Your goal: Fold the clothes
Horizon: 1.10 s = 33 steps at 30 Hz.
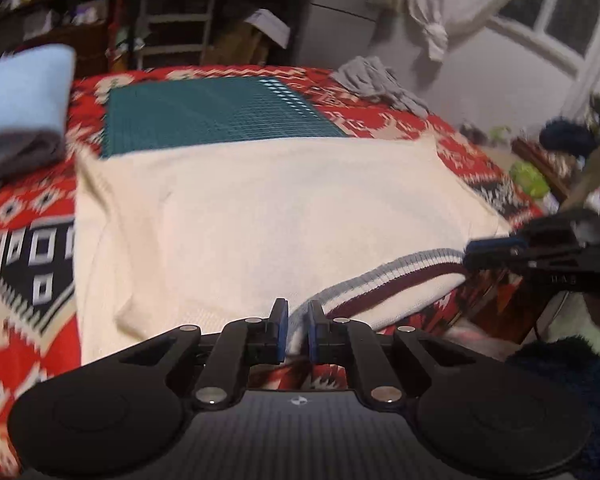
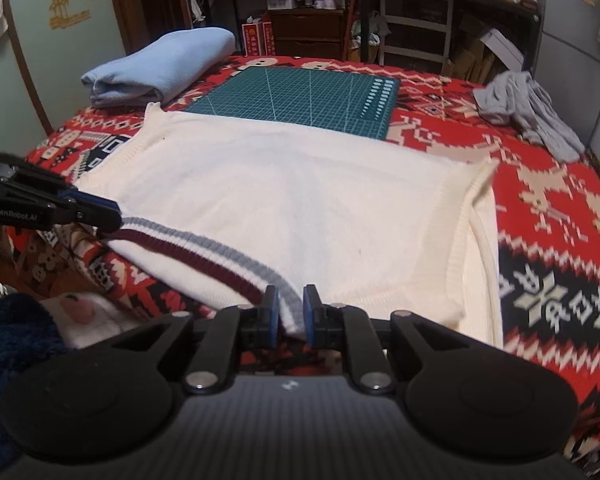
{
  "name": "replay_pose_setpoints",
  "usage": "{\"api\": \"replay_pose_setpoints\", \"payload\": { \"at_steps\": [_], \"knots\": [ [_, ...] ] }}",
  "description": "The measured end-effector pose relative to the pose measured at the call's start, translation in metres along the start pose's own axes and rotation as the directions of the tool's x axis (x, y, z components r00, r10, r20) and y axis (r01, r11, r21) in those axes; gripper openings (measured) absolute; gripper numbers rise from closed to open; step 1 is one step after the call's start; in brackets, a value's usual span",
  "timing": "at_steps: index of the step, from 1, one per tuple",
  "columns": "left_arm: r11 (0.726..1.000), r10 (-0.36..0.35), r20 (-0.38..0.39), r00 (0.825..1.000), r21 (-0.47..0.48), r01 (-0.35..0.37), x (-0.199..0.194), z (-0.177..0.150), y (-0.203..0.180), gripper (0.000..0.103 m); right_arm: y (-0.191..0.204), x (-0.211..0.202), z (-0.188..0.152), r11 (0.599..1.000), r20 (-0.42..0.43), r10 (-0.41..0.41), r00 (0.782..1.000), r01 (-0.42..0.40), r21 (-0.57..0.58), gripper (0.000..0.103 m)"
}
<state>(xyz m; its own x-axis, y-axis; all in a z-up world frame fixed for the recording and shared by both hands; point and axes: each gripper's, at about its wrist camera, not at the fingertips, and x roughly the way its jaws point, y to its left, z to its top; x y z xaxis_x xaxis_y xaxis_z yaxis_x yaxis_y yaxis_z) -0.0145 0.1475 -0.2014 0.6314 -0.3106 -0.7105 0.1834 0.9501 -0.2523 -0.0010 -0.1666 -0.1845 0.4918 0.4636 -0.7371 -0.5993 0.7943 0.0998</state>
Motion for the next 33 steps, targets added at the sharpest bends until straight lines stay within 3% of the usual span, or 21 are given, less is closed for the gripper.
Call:
{"api": "replay_pose_setpoints", "payload": {
  "at_steps": [6,11,15,18,26,33],
  "knots": [
    [1.000,0.009,0.036,0.999,-0.016,-0.008,-0.003,0.012,-0.002,0.010,0.006,0.004,0.023,1.000,0.036,0.021,0.999,-0.020,-0.021,0.012],
    [0.999,-0.021,0.043,0.999,-0.044,0.023,0.015,0.038,-0.003,0.010,0.024,0.044,0.067,0.996,0.062,0.077,0.995,-0.074,-0.045,0.012],
    [0.998,-0.048,0.012,0.999,-0.035,0.049,0.041,0.054,-0.015,0.010,0.032,0.078,0.087,0.997,0.043,0.064,0.997,-0.062,-0.040,0.012],
    [0.999,-0.036,-0.008,0.999,-0.025,0.036,0.053,0.056,-0.022,0.010,0.037,0.089,0.083,0.997,0.008,0.055,0.998,-0.055,-0.051,0.012],
    [0.998,-0.030,-0.039,0.999,0.049,0.032,0.049,0.038,-0.032,0.010,0.037,0.056,0.046,0.993,-0.021,0.086,0.996,-0.087,-0.080,0.012],
    [0.997,-0.041,0.018,0.999,0.070,0.039,0.059,0.064,-0.036,0.010,0.026,0.052,0.061,0.997,0.025,0.058,0.998,-0.056,-0.058,0.013]
  ]
}}
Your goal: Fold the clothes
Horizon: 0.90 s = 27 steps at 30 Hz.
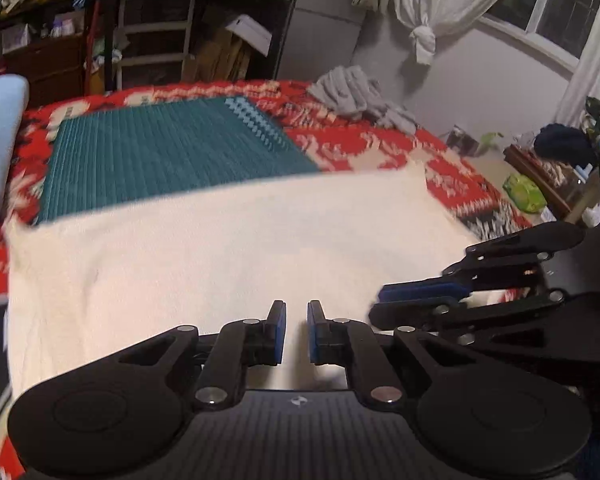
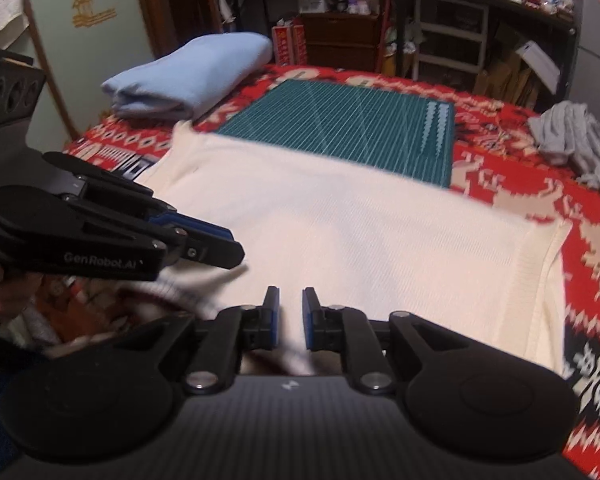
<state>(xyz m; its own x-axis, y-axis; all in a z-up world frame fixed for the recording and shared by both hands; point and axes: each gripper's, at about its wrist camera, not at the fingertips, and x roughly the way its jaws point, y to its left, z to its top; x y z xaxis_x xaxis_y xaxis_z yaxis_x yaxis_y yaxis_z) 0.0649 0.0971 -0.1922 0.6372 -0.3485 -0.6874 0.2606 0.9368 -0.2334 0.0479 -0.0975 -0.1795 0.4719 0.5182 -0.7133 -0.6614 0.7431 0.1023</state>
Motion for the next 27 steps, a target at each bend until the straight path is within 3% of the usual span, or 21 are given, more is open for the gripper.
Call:
{"api": "replay_pose_setpoints", "payload": {
  "at_steps": [4,10,15,19,23,27],
  "knots": [
    [1.000,0.006,-0.047,0.999,0.009,-0.006,0.021,0.003,0.001,0.010,-0.012,0.020,0.012,0.999,-0.008,-0.045,0.999,0.045,0.012,0.013],
    [1.000,0.008,-0.054,0.998,0.020,-0.007,-0.004,-0.022,0.004,0.010,-0.015,0.003,-0.014,0.999,-0.017,-0.033,0.999,0.033,-0.008,0.013],
    [0.998,-0.026,-0.057,0.998,-0.062,0.022,-0.032,-0.045,0.016,0.010,-0.022,-0.029,-0.040,0.999,-0.016,-0.002,1.000,0.003,0.052,0.012],
    [0.988,-0.041,-0.024,0.999,-0.149,0.037,-0.049,-0.050,0.029,0.010,-0.041,-0.048,-0.047,0.990,0.049,-0.007,0.999,0.000,0.141,0.013],
    [0.974,0.038,0.055,0.998,-0.224,-0.025,-0.058,-0.032,0.052,0.010,-0.072,-0.053,-0.038,0.969,0.085,-0.111,0.990,0.089,0.232,0.013],
    [0.956,0.132,0.062,0.989,-0.273,-0.110,-0.052,-0.021,0.081,0.010,-0.101,-0.042,-0.029,0.939,0.086,-0.205,0.975,0.172,0.296,0.014]
  ]
}}
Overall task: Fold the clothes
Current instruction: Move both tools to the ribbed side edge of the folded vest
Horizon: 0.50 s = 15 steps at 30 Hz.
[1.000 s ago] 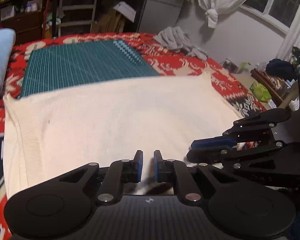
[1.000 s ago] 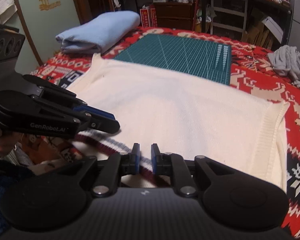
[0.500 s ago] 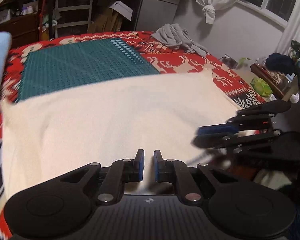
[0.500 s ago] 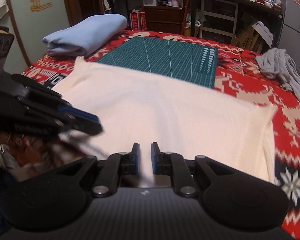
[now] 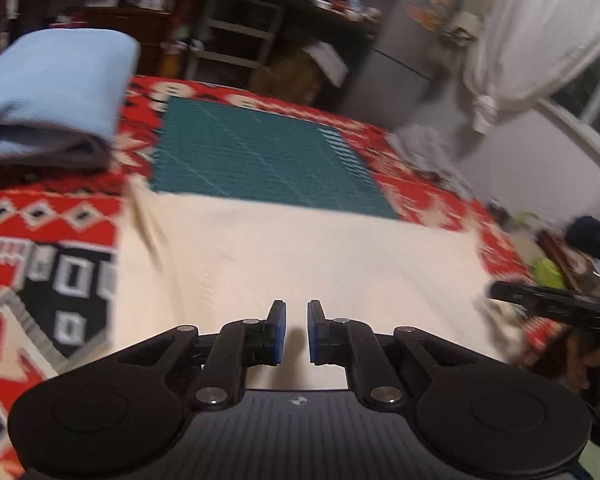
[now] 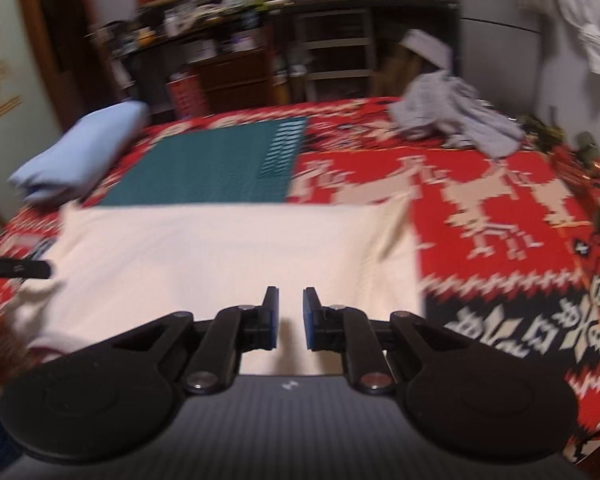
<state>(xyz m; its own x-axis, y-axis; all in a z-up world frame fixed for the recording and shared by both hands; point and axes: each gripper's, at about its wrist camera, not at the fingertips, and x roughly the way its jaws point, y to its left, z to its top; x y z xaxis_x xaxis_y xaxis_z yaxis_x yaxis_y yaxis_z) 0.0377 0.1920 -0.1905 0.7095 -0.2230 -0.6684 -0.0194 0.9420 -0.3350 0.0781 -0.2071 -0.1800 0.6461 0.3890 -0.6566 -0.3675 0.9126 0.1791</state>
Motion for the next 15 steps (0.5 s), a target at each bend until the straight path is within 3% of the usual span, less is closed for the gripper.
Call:
{"api": "replay_pose_setpoints", "payload": {
  "at_steps": [3,7,15],
  "knots": [
    [0.999,0.039,-0.013,0.999,-0.037,-0.040,0.006,-0.002,0.018,0.009,-0.014,0.013,0.000,0.999,-0.006,-0.023,1.000,0.024,0.045,0.013],
    [0.996,0.011,0.002,1.000,-0.091,-0.010,-0.004,-0.016,0.034,0.005,-0.023,0.015,-0.010,0.998,0.000,-0.030,1.000,0.030,0.050,0.011],
    [0.997,0.009,0.036,0.999,-0.083,-0.006,-0.015,-0.006,0.027,0.006,-0.027,0.007,0.002,0.998,0.005,-0.040,0.999,0.040,0.038,0.013]
  ]
}}
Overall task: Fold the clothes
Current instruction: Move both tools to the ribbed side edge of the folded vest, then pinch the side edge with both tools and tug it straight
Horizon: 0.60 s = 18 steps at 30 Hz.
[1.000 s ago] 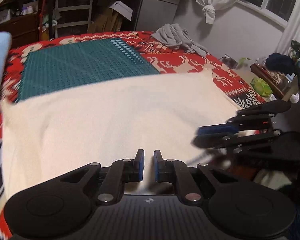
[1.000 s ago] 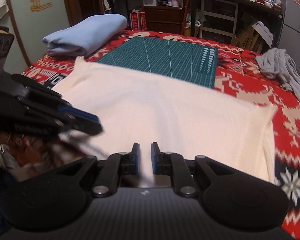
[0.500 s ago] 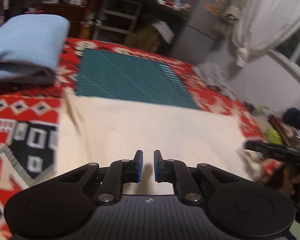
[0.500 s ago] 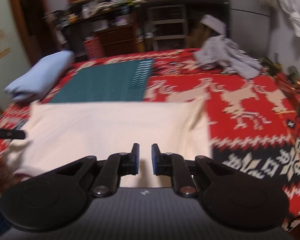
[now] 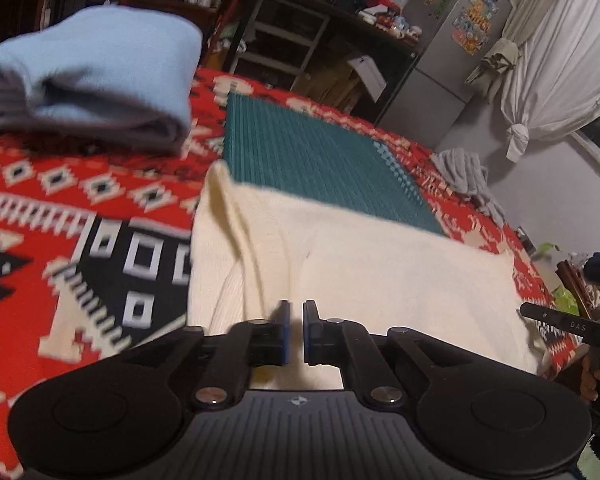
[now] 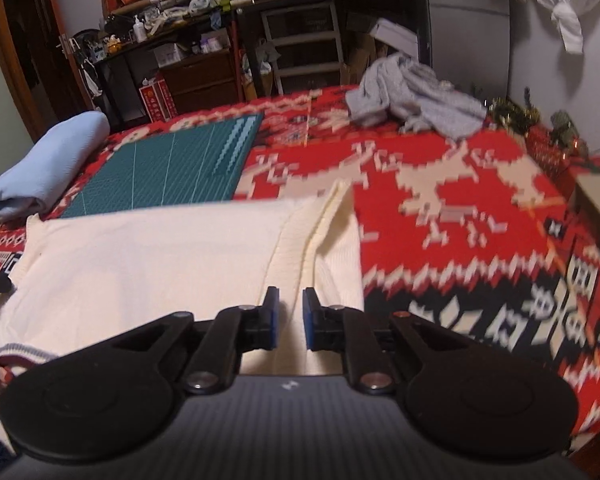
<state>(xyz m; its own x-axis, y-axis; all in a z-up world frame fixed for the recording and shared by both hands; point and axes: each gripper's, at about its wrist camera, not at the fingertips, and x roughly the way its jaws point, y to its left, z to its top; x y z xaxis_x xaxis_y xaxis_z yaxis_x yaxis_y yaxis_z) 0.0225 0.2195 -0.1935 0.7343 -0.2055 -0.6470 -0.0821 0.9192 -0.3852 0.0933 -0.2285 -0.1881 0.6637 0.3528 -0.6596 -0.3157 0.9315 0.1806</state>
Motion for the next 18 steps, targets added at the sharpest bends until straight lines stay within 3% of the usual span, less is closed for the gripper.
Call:
{"api": "replay_pose_setpoints", "payload": {
  "at_steps": [4,8,13,16,18],
  "knots": [
    [1.000,0.008,0.019,1.000,0.030,-0.009,0.016,0.025,-0.006,0.006,0.001,0.014,0.023,1.000,0.022,-0.002,1.000,0.001,0.012,0.013],
    [0.999,0.047,-0.006,0.999,0.001,-0.047,0.037,0.039,0.008,0.006,0.001,0.037,0.033,1.000,-0.007,-0.020,1.000,0.020,0.012,0.013],
    [0.994,0.075,-0.011,0.997,-0.075,-0.076,0.033,0.030,0.038,0.015,-0.014,0.043,0.026,0.998,-0.005,-0.019,1.000,0.020,0.058,0.014],
    [0.991,0.091,-0.003,0.996,-0.102,-0.091,0.020,0.024,0.050,0.006,-0.021,0.039,0.022,0.996,0.003,-0.029,1.000,0.028,0.082,0.014],
    [0.990,0.092,0.010,0.996,-0.107,-0.091,0.011,0.021,0.053,0.007,-0.021,0.033,0.022,0.996,0.016,-0.047,0.999,0.046,0.073,0.013]
  ]
}}
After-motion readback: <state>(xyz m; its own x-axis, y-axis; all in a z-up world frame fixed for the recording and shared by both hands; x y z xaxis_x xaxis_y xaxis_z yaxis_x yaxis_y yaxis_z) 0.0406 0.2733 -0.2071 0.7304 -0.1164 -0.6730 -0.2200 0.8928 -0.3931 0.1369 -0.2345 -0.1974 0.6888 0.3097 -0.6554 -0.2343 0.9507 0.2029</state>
